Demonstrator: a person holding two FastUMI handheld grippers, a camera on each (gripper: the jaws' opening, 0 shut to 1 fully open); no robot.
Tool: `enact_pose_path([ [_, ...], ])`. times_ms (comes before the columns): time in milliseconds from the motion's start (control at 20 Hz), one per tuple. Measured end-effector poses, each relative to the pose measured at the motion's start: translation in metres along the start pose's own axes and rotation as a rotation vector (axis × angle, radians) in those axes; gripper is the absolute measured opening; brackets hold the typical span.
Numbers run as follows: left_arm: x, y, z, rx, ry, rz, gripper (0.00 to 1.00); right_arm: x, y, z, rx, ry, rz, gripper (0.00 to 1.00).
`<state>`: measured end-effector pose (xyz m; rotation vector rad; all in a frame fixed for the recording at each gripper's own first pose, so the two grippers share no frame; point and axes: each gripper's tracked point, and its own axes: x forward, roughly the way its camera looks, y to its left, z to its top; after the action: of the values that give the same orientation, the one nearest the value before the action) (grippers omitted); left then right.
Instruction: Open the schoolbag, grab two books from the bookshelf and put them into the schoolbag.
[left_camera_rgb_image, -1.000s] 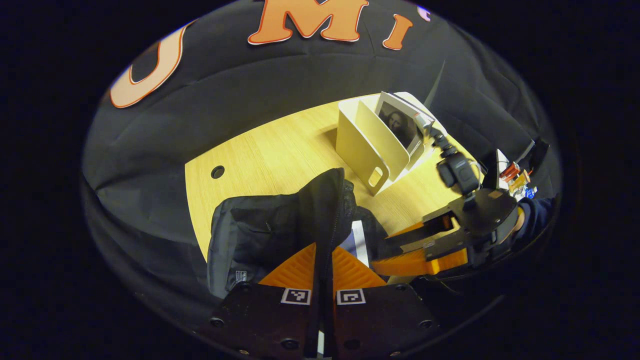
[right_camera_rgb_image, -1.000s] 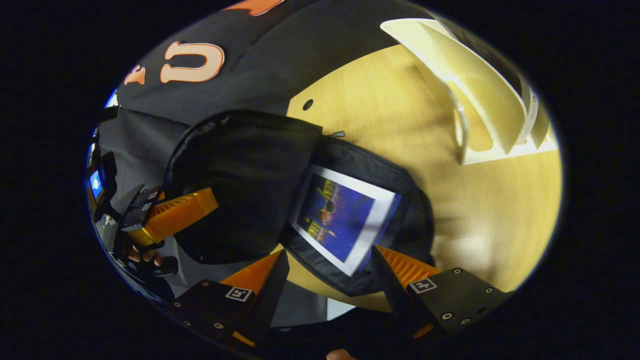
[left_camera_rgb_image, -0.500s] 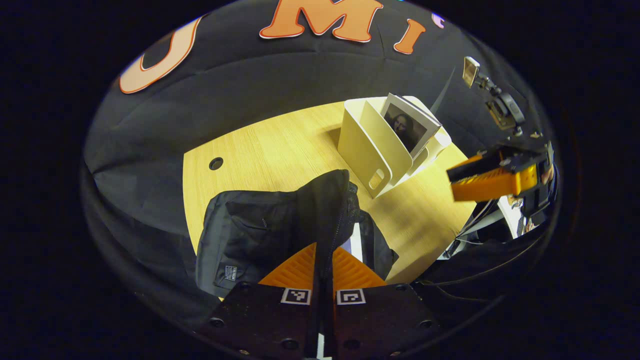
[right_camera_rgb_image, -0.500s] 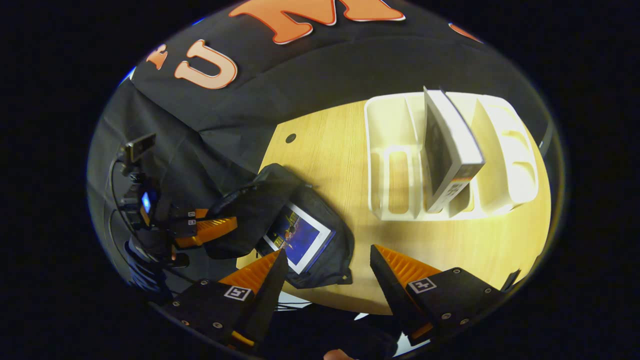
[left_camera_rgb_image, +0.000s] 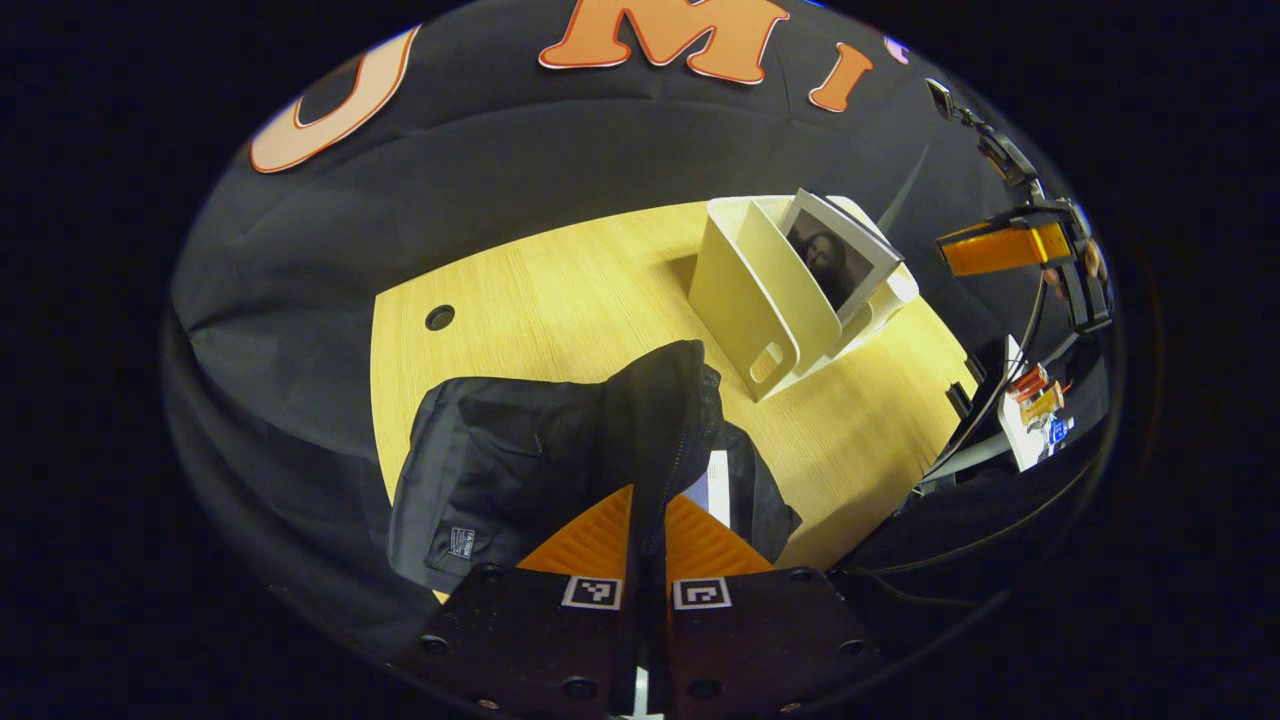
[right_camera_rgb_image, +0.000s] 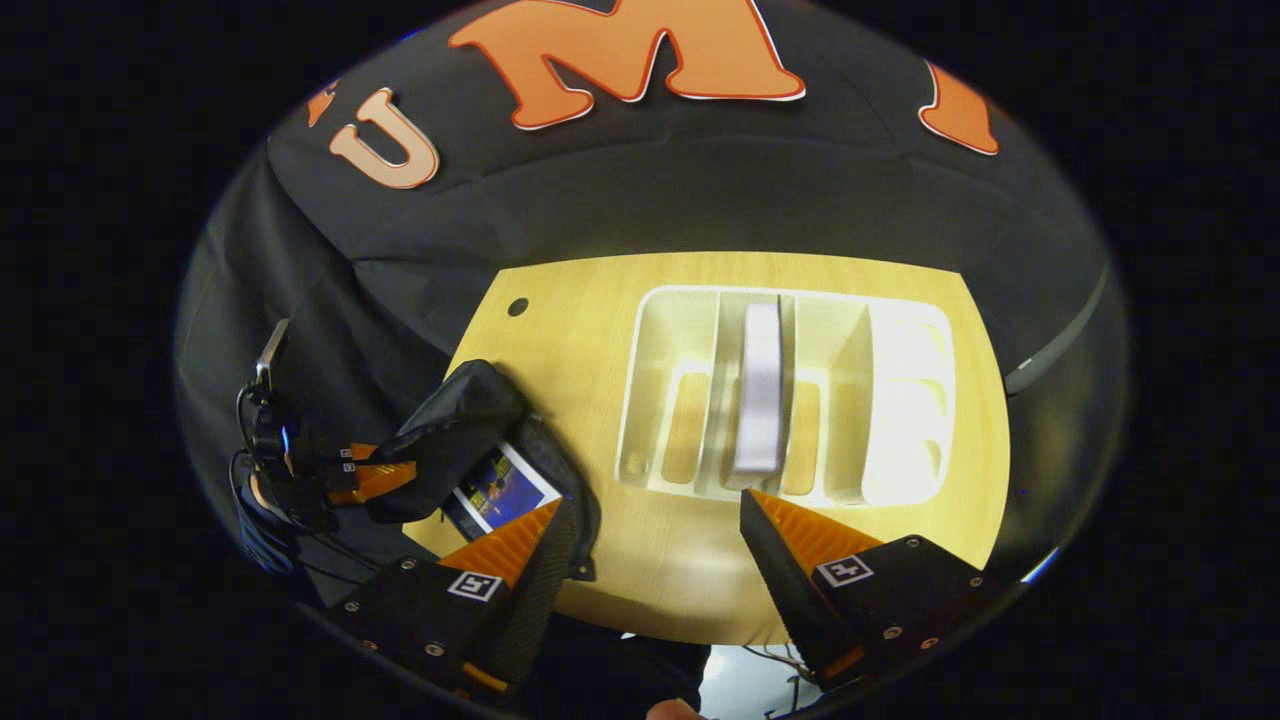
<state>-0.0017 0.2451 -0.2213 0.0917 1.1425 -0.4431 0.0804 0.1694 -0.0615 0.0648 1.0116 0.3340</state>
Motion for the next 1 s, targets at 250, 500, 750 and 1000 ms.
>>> enact_pose_path([
  [250,0.0,0.0,0.0,-0.028,0.008,0.013,0.05,0.028,-0.035,0.024,0.017,0.059,-0.059,0.98],
  [500,0.001,0.002,-0.002,-0.052,0.02,0.035,0.05,0.07,-0.059,0.034,0.045,0.131,-0.096,0.97],
  [750,0.001,0.002,-0.002,-0.075,0.029,0.047,0.05,0.109,-0.075,0.035,0.042,0.203,-0.142,0.88],
  [1000,0.003,0.004,-0.003,-0.08,0.03,0.055,0.05,0.128,-0.076,0.028,0.077,0.265,-0.178,0.44],
])
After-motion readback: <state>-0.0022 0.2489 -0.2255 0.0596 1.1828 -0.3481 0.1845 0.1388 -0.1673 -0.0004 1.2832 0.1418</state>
